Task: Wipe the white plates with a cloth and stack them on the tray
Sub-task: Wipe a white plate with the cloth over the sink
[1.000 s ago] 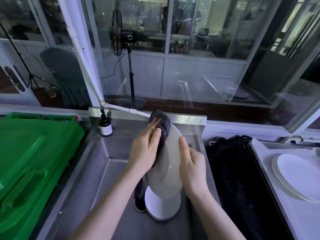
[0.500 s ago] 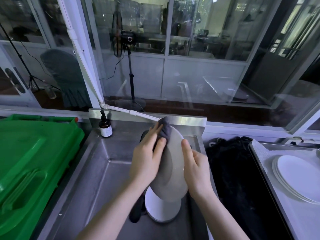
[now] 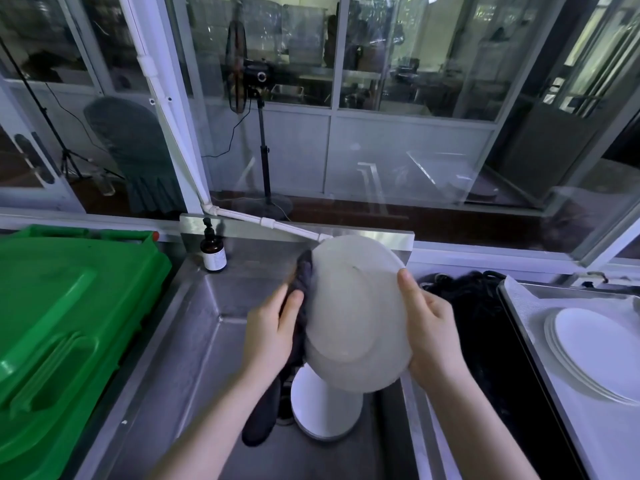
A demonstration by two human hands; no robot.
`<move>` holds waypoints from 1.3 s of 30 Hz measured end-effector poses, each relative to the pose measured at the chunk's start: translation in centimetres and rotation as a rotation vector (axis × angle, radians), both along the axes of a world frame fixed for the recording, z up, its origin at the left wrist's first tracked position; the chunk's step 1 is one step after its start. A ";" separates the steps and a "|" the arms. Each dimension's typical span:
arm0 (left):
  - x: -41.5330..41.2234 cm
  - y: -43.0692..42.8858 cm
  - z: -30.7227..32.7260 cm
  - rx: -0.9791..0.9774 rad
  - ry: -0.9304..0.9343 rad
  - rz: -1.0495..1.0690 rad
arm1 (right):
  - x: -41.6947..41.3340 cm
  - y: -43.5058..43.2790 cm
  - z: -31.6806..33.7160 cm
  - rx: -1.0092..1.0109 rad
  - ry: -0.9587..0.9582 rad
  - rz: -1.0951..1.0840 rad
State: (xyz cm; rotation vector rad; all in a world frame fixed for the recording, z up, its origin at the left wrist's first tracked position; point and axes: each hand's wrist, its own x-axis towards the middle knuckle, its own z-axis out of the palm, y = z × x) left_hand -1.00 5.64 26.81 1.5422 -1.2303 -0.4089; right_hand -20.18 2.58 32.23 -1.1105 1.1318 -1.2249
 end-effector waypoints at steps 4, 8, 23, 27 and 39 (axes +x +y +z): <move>-1.1 0.3 0.4 -0.072 -0.032 -0.054 | 0.1 -0.3 0.4 -0.010 0.059 0.061; -1.8 -1.5 2.6 -0.193 -0.198 -0.234 | 1.7 0.0 0.1 -0.020 0.129 0.156; -2.8 2.8 -3.4 -0.102 0.014 0.041 | 0.6 -1.8 0.2 0.186 -0.216 -0.186; -1.3 1.1 -2.0 -0.113 -0.027 0.022 | 0.2 -1.6 -0.3 0.167 -0.181 -0.198; -6.4 3.7 -1.8 -0.273 -0.357 -0.366 | 3.1 -2.8 -1.0 0.359 -0.179 -0.385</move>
